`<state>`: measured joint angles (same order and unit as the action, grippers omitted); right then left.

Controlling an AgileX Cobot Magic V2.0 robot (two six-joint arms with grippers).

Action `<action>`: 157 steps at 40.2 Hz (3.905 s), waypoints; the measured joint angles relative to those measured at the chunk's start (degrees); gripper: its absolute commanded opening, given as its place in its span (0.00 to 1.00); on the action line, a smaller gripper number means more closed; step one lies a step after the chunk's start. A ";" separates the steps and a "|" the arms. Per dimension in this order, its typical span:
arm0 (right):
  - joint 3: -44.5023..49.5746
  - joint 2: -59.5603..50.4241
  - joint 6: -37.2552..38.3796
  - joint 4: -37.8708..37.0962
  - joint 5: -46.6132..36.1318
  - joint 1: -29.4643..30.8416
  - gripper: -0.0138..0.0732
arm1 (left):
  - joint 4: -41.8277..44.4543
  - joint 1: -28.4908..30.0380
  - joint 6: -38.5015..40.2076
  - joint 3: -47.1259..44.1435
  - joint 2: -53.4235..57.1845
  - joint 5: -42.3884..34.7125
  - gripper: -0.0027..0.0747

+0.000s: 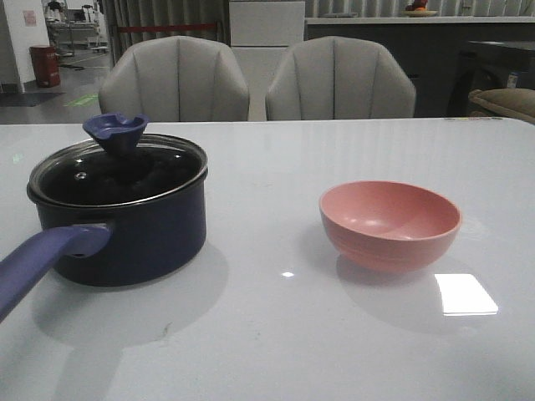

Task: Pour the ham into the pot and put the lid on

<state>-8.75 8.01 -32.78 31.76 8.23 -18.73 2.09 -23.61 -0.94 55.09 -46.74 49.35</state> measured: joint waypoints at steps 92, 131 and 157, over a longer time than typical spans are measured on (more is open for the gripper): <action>0.00 0.00 0.00 0.00 0.00 0.00 0.34 | -2.09 17.39 2.46 -55.41 47.03 -47.44 0.18; 0.00 0.00 0.00 0.00 0.00 0.00 0.34 | -2.39 22.89 6.41 -55.41 47.03 -47.78 0.18; 1.53 -1.98 7.59 -12.33 -2.41 4.09 0.34 | -2.39 22.89 6.41 -55.41 47.03 -47.88 0.18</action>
<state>-7.22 6.03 -25.19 19.44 5.82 -14.64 -0.30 -0.72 5.47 -0.32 0.29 1.47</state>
